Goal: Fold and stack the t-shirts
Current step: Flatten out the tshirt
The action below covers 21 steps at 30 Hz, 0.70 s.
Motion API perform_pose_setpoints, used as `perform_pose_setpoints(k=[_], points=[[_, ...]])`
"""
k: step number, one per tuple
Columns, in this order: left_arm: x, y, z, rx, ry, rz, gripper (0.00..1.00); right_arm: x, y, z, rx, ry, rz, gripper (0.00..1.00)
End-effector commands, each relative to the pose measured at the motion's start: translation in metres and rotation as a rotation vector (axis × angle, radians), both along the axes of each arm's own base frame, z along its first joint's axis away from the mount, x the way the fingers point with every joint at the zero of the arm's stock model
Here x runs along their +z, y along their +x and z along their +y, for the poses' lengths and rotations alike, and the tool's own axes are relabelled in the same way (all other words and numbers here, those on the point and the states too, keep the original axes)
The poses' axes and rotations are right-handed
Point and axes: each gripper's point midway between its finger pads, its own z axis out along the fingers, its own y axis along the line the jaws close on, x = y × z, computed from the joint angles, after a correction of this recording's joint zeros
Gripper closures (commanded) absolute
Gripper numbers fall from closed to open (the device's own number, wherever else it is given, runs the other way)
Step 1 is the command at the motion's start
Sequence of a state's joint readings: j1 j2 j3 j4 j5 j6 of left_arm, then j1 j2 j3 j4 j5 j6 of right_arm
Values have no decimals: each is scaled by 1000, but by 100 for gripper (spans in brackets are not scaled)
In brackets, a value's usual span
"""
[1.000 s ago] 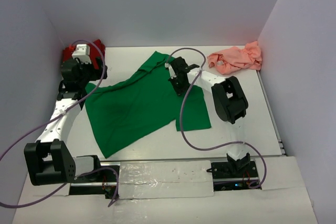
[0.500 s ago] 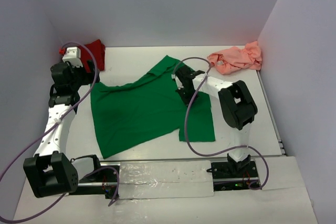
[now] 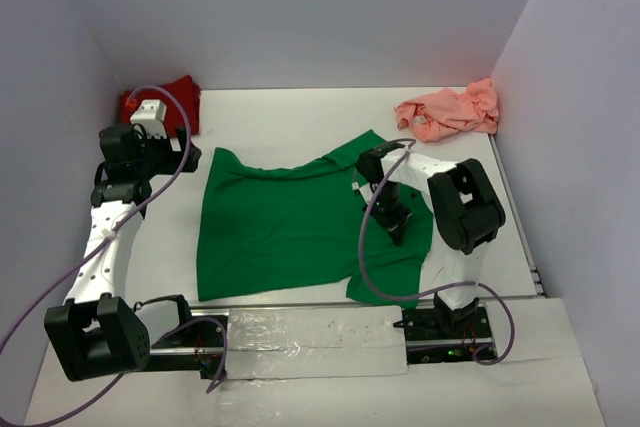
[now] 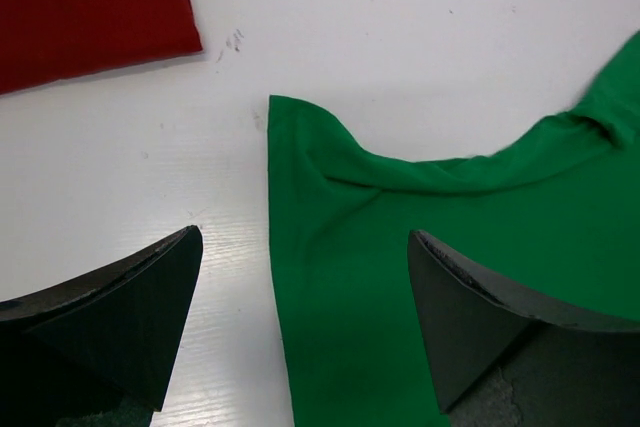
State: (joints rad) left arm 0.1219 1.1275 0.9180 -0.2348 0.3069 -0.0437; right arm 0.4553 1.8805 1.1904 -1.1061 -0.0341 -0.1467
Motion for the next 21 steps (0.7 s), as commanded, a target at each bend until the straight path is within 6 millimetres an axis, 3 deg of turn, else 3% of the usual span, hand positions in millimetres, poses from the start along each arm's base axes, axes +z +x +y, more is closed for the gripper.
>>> perform_pose_setpoints(k=[1,6,8,13,14,16,17,18,19,20,21], points=[[27,-5,-11,-72,-10,-61,7,28,-14,-13,26,-11,42,100],[18,-2,-13,-80,-20,-86,8,27,49,1,13,35,-269,100],[13,-1,-14,-92,-19,-91,8,29,74,16,20,88,-390,100],[11,14,-21,-127,-40,-177,10,60,128,48,7,216,-687,100],[5,19,-20,-122,-44,-177,12,71,146,58,2,259,-776,100],[5,28,-22,-125,-38,-211,13,87,169,69,6,293,-882,93],[-8,37,-21,-116,-38,-183,15,91,176,71,2,301,-909,83],[-6,45,-20,-108,-39,-187,16,94,181,74,4,314,-928,78],[-10,51,-21,-112,-42,-177,17,102,191,83,6,350,-967,64],[-28,60,-22,-119,-50,-127,18,100,197,86,10,356,-976,63],[-26,70,-22,-112,-53,-131,18,108,206,93,-9,384,-1014,58]])
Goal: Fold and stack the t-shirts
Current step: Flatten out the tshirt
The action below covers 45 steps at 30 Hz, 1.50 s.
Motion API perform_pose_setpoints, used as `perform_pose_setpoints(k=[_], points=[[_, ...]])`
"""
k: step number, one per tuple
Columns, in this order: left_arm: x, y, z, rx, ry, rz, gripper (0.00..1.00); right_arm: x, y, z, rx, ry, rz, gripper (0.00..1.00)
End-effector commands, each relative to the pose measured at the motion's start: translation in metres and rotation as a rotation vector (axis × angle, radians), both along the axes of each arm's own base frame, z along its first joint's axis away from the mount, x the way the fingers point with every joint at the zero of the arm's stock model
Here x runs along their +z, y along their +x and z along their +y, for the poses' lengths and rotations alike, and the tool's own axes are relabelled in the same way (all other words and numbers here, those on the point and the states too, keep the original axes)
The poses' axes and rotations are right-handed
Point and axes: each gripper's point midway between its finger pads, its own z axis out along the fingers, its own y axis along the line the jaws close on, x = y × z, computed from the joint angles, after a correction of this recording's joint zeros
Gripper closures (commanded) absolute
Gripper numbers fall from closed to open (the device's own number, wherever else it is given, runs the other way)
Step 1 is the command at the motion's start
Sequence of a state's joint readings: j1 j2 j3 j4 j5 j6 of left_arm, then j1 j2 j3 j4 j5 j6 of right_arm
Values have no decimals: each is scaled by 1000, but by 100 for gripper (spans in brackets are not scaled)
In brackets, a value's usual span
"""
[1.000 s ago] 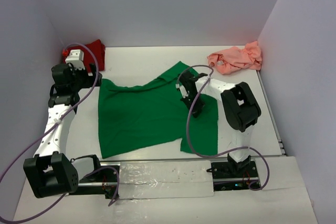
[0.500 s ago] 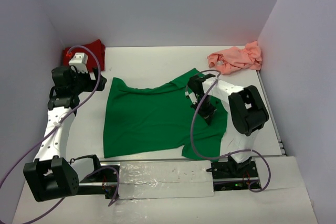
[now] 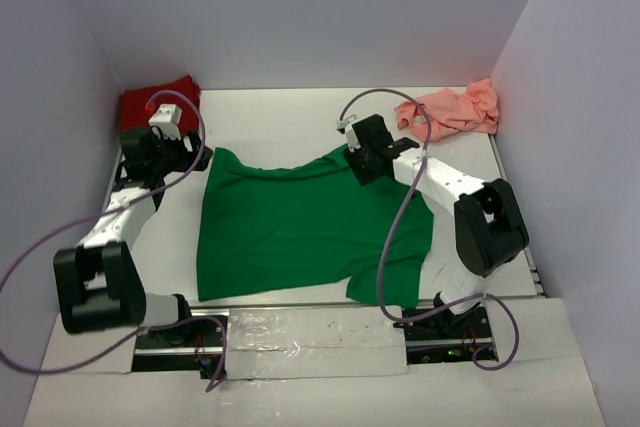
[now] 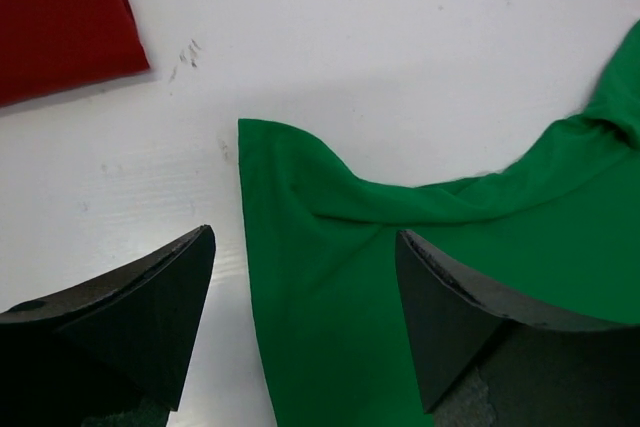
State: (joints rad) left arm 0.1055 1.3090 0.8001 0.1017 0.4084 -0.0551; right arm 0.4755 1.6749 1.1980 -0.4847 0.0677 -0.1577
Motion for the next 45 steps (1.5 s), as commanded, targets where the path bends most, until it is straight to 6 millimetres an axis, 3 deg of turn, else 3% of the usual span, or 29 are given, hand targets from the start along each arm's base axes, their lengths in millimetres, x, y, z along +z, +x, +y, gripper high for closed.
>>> perform_pose_setpoints(k=[1,6,10,14,32,34,39,45], points=[[5,43,-3,-6,-12,-49,19,37,53,32,4,117,-206,56],[-9,71,-1,11,-4,-38,20,28,65,51,45,164,-205,55],[-16,76,-1,25,-10,-35,20,15,75,54,66,144,-209,52],[-19,76,-1,44,-6,-33,19,-15,75,55,67,98,-113,53],[-22,69,-1,51,10,-42,20,-21,81,68,114,-41,-177,59],[-20,67,1,56,19,-51,20,-23,87,64,102,-110,-211,59],[-19,63,4,68,39,-64,20,-21,113,21,4,-379,-357,59],[-21,59,6,78,45,-66,19,-22,130,-17,-87,-490,-394,60]])
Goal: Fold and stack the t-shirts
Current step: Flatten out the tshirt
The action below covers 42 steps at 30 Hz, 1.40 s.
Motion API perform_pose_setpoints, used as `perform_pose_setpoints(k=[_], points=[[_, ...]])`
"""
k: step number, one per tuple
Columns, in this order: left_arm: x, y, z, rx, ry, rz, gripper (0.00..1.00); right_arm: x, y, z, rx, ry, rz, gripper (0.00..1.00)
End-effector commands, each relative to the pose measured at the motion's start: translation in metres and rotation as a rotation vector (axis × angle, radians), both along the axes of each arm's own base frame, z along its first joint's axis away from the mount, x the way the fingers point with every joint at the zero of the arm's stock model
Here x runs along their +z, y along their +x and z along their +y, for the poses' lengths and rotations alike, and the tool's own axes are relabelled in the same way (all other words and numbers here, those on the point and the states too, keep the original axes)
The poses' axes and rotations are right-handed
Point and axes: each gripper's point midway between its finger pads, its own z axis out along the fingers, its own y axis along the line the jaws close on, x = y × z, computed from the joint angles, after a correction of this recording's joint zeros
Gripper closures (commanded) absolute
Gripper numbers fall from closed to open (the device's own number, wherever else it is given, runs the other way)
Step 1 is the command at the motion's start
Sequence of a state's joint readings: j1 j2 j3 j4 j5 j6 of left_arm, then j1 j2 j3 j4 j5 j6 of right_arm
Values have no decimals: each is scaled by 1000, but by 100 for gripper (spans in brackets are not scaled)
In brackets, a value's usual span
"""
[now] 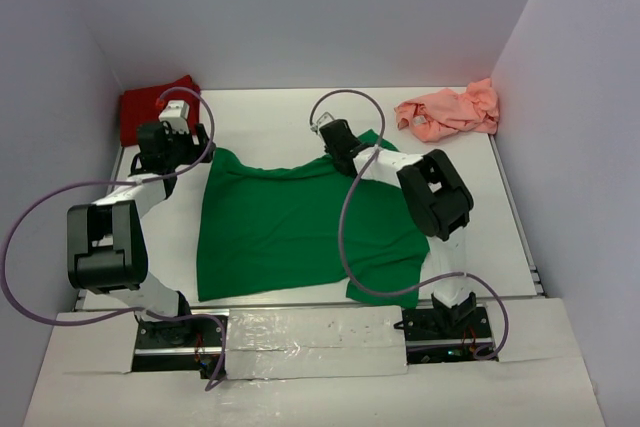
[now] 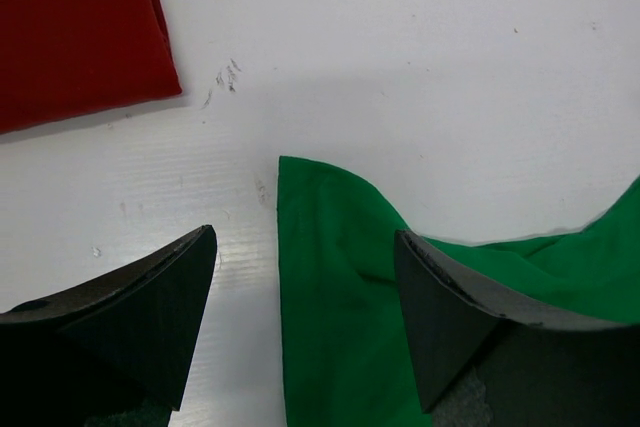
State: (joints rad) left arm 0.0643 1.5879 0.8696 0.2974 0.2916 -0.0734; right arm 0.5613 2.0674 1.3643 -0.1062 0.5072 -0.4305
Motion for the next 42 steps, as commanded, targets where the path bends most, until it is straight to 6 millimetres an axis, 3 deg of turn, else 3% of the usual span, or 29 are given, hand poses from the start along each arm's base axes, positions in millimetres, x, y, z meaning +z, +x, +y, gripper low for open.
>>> perform_pose_setpoints(k=[1,12,27,34,35,36,38,42], points=[[25,4,0,5,19,-90,19,17,25,-32,-110,-67,-107,60],[21,3,0,1,20,-81,19,19,44,-72,-192,-80,-116,60],[21,2,-3,-21,22,-74,20,13,47,-59,-192,121,69,62],[17,-1,-4,-32,27,-67,20,15,45,-72,-285,152,182,63],[17,-1,-3,-31,28,-66,20,22,50,-74,-299,163,171,63],[16,-1,-4,-34,27,-63,20,16,44,-77,-323,166,210,63],[15,-1,-5,-40,30,-60,20,22,45,-80,-343,207,228,63],[12,-2,-5,-42,31,-51,20,22,30,-79,-364,309,338,63]])
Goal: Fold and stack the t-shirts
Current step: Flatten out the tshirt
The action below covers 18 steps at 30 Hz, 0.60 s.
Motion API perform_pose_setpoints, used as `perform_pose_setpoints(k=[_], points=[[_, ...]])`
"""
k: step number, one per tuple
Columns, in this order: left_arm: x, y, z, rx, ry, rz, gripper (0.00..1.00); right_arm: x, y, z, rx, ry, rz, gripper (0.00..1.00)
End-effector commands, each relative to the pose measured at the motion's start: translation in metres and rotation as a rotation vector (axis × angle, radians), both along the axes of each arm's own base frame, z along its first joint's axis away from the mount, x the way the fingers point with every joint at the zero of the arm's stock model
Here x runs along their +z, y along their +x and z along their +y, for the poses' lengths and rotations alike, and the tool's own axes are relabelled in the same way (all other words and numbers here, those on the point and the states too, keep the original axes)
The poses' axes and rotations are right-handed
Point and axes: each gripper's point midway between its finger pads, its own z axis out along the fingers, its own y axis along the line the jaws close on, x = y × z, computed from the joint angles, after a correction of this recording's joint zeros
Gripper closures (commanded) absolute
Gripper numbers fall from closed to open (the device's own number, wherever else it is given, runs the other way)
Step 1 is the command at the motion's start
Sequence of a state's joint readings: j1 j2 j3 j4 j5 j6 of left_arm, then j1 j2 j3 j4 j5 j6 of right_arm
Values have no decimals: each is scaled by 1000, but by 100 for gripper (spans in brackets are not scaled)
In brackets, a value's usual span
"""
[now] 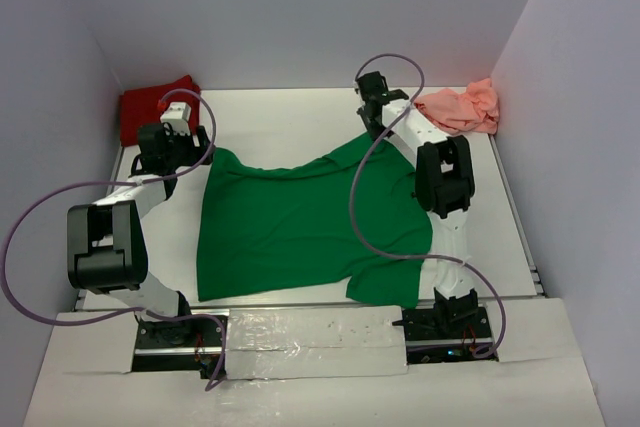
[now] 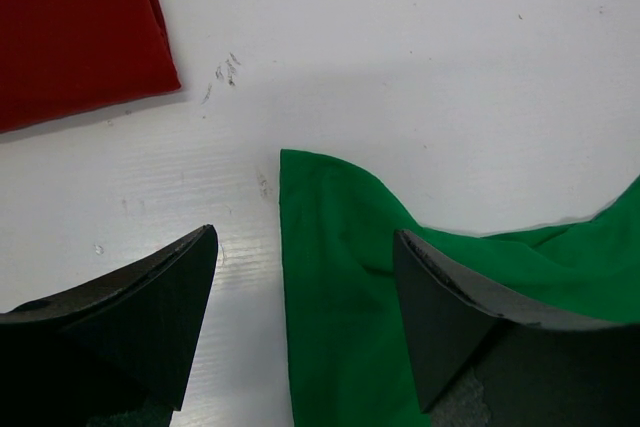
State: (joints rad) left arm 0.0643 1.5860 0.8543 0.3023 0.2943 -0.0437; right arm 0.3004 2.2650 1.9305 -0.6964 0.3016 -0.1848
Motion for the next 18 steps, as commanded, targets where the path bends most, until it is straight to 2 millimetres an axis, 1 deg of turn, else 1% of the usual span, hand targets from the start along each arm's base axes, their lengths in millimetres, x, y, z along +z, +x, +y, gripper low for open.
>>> perform_pose_setpoints(k=[1,4,5,6,10,13,16,17,18], points=[[16,0,-6,-34,5,-50,20,2,-22,3,-39,125,114,63],[16,1,-7,-38,-1,-49,21,-5,-31,2,-45,152,168,62],[17,1,-8,-40,-1,-49,21,-5,-31,3,-48,159,174,63],[17,0,-8,-42,0,-48,21,-11,-34,-2,-64,166,200,63],[18,-1,-7,-42,6,-51,21,-22,-42,2,-65,204,254,63],[18,-1,-8,-42,1,-53,21,-22,-41,3,-65,214,252,64],[18,-2,-8,-41,3,-60,21,-19,-36,5,-51,225,222,64],[19,-2,-8,-43,5,-64,21,-13,-30,3,-48,218,185,64],[18,-3,-7,-40,6,-63,21,-11,-27,1,-55,209,167,64]])
